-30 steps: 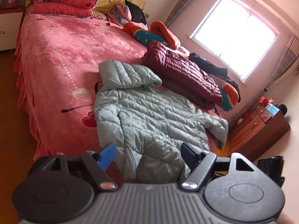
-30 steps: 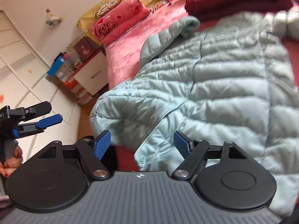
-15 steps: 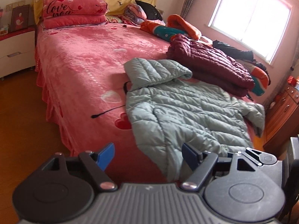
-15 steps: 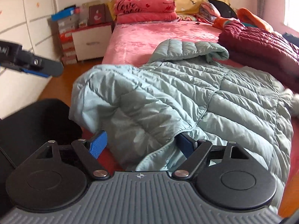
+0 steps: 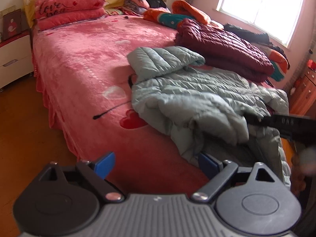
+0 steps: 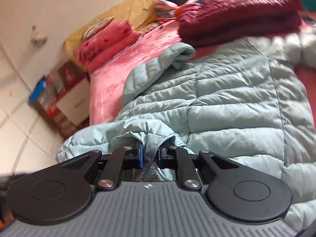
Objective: Fold large clothes
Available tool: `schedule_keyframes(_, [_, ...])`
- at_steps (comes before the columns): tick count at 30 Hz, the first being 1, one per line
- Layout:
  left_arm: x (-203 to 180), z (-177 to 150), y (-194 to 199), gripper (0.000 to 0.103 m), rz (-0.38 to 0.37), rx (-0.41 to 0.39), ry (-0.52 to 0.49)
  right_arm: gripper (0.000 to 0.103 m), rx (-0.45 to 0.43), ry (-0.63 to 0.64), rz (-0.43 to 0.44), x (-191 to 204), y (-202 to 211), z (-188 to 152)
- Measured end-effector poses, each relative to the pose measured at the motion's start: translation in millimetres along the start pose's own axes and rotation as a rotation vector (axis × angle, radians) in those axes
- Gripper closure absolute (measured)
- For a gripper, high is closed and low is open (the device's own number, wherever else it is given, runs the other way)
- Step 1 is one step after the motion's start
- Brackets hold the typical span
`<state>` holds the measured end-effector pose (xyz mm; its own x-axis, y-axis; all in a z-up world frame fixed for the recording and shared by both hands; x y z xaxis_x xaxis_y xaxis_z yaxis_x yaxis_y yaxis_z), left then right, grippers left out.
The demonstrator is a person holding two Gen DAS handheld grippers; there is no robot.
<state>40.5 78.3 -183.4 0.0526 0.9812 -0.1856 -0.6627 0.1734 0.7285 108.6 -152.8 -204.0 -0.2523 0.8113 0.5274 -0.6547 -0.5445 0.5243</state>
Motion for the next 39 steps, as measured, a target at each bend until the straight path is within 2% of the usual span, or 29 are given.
schedule_keyframes(4, [-25.5,-2.1,-17.0,0.012,-0.026,0.039,-0.094,0.088,-0.003,-0.104,0.04,-12.9,-2.0,-0.1])
schedule_keyframes(8, [-46.1,0.7,-38.6,0.012,-0.012,0.042,-0.171,0.088,-0.007,-0.146,0.079,-11.7,7.9,-5.0])
schedule_keyframes(12, [-56.7,11.3,-62.0,0.012,0.054,-0.009,-0.205,0.088,-0.02,-0.154,0.104,-6.9,21.7,0.7])
schedule_keyframes(17, [-63.5,29.2,-76.3,0.014,0.085,-0.097,-0.15,0.088,-0.018,-0.129,0.11,-7.1,23.0,2.0])
schedule_keyframes(19, [-62.0,36.0,-80.4,0.024,0.124,-0.126,-0.124,0.088,-0.018,-0.125,0.11,-8.2,20.1,3.2])
schedule_keyframes(21, [-55.2,40.9,-81.7,0.049,0.153,-0.127,-0.101,0.088,-0.016,-0.126,0.109,-11.8,13.5,4.8])
schedule_keyframes(22, [-50.9,41.7,-80.5,0.055,0.157,-0.122,-0.087,0.088,-0.015,-0.125,0.109,-11.9,13.8,4.5])
schedule_keyframes(24, [-42.0,42.6,-74.8,0.077,0.156,-0.103,-0.063,0.088,-0.011,-0.119,0.111,-11.1,14.1,3.4])
schedule_keyframes(26, [-32.4,39.1,-63.3,0.084,0.137,-0.078,-0.031,0.088,-0.004,-0.112,0.115,-10.0,14.4,2.2])
schedule_keyframes(29, [-19.1,25.5,-39.5,0.089,0.109,-0.042,0.004,0.088,0.016,-0.104,0.131,-6.9,16.5,-1.6])
schedule_keyframes(32, [-1.4,3.0,-13.1,0.089,0.074,0.02,0.069,0.087,0.063,-0.083,0.172,1.3,17.8,-9.0])
schedule_keyframes(36, [16.4,-19.0,11.2,0.089,0.055,0.072,0.148,0.087,0.192,-0.004,0.222,23.8,10.0,-31.7])
schedule_keyframes(39, [22.5,-26.7,23.6,0.089,0.061,0.067,0.187,0.081,0.305,0.078,0.209,37.7,0.7,-56.3])
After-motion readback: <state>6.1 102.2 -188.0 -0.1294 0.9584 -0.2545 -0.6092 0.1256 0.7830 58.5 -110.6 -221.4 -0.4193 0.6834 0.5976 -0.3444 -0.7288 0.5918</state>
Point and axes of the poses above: each gripper's, at about its wrist camera, not at the fingertips, and y roughly against the way its jaws point, x to its left, z to its top, the point moved 7 cm from there along -y, roughly the way its jaws point, and after that the axes turned 2 degrees about x, right-handed, at the moved point
